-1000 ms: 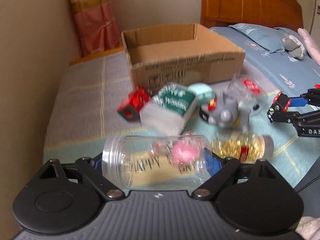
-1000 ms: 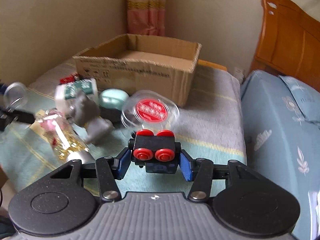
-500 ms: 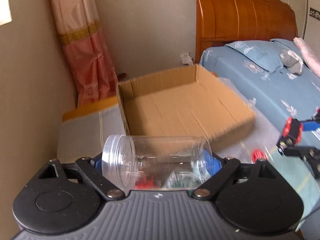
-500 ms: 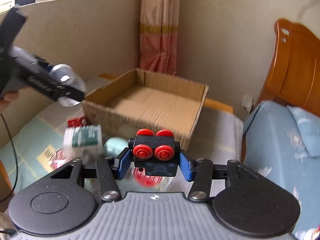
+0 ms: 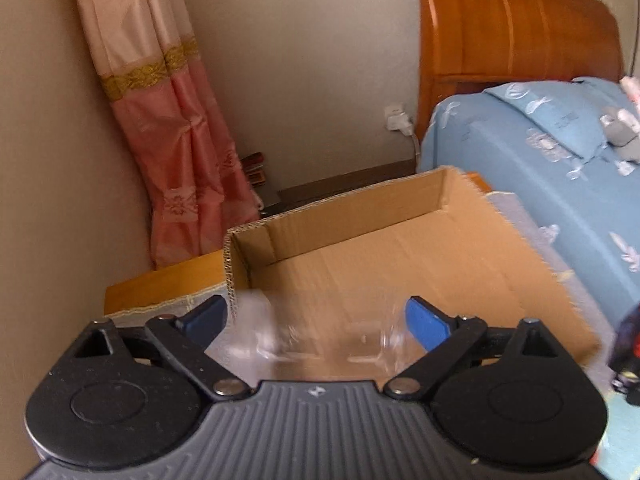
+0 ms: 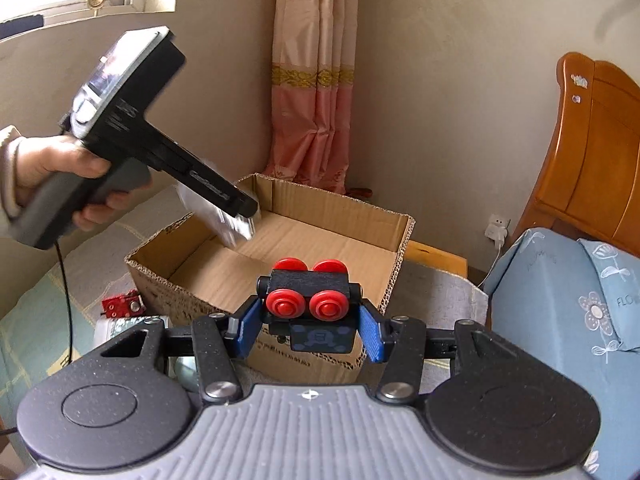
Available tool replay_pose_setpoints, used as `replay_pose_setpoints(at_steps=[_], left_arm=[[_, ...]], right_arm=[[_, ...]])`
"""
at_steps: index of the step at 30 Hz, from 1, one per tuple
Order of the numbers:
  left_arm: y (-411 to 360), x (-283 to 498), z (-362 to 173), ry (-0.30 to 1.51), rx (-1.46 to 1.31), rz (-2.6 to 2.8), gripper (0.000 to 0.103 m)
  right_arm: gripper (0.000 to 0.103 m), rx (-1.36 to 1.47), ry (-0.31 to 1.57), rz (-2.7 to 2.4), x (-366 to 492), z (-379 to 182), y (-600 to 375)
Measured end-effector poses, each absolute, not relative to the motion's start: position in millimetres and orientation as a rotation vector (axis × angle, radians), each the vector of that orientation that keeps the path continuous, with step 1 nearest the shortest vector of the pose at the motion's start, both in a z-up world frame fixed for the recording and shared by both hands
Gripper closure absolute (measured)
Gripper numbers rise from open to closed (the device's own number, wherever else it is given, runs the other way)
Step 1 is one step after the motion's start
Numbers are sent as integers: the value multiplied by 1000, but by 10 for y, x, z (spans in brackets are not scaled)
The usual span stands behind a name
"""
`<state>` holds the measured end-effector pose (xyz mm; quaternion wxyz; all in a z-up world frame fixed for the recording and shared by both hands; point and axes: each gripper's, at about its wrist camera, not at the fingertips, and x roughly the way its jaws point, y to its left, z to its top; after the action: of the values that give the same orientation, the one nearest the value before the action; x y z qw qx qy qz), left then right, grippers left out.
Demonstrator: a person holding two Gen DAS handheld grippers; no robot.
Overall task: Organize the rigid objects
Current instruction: 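Carry the clear jar into the cardboard box and open the left gripper, then lower the black-and-red fidget cube into the box and open the right gripper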
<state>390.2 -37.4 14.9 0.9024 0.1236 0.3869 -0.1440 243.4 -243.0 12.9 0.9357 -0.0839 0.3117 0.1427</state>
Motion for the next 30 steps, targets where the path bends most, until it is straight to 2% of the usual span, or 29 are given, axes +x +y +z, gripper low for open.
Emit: replay_pose_setpoints(at_steps=[11, 20, 21, 22, 23, 25, 30], left_arm=[[-14, 3531, 247, 845, 173, -356, 7], [285, 3048, 434, 797, 208, -333, 7], [315, 3015, 434, 792, 205, -325, 7], [351, 2980, 429, 790, 201, -317, 7], [395, 2933, 421, 789, 197, -308, 6], [439, 2848, 394, 788, 198, -304, 6], [497, 2668, 315, 801, 203, -310, 5]], right_arm=[[47, -194, 675, 302, 2677, 65, -2327], [47, -219, 690, 273, 3112, 96, -2245], [45, -218, 692, 262, 3159, 92, -2232], [33, -216, 696, 253, 3197, 87, -2226], [26, -215, 699, 251, 3235, 79, -2220], [2, -227, 663, 230, 3172, 91, -2196], [0, -255, 650, 236, 2913, 167, -2157]])
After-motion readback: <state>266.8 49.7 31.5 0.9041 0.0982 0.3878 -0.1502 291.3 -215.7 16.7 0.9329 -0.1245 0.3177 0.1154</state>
